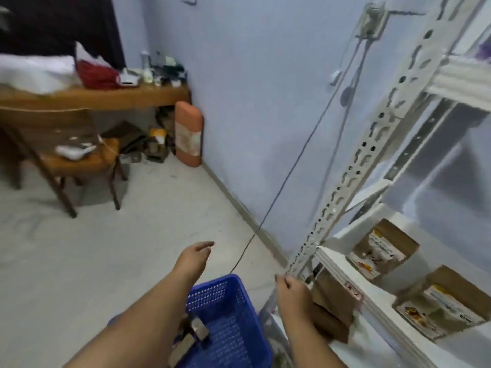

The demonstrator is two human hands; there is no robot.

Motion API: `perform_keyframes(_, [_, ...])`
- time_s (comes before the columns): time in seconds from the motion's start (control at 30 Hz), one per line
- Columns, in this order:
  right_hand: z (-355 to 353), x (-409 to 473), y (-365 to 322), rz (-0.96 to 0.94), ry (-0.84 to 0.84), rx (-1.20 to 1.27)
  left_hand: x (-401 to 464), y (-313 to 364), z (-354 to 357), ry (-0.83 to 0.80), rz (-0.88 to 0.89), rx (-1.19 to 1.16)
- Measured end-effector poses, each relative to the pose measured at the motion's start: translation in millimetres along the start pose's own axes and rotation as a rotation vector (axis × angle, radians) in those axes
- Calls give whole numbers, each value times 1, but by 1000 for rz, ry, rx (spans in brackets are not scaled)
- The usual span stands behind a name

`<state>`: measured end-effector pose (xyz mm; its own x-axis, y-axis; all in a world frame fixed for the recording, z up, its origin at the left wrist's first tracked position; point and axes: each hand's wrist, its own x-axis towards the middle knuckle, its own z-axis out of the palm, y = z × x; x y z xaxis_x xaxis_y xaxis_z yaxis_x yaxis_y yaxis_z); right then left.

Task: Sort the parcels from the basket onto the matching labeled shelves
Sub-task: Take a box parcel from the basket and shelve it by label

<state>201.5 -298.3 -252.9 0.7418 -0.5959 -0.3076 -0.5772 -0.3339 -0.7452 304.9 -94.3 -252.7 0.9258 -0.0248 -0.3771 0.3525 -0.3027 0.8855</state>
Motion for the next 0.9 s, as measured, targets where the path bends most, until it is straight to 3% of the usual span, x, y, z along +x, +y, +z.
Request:
perform_keyframes(0.17, [87, 14, -16, -124, -308, -115, 1, -76, -76, 287, -211, -113])
perform_keyframes(0.33, [170, 40, 2, -169, -531, -235, 3, -159, -94, 435, -386, -222])
perform_keyframes(0.53, [276, 92, 91, -142, -669, -371, 49, -295, -63, 428, -558, -200])
perform_keyframes(0.7, [388, 137, 214, -56, -793, -532, 112, -442, -10, 324, -654, -239])
perform_keyframes(0.83, [489, 174, 326, 102, -878, -770, 155, -572, 33, 232, -803, -212])
perform_keyframes(0.9, [534, 185, 373, 259, -874, -763, 171, -622, 49, 216, -882, -243])
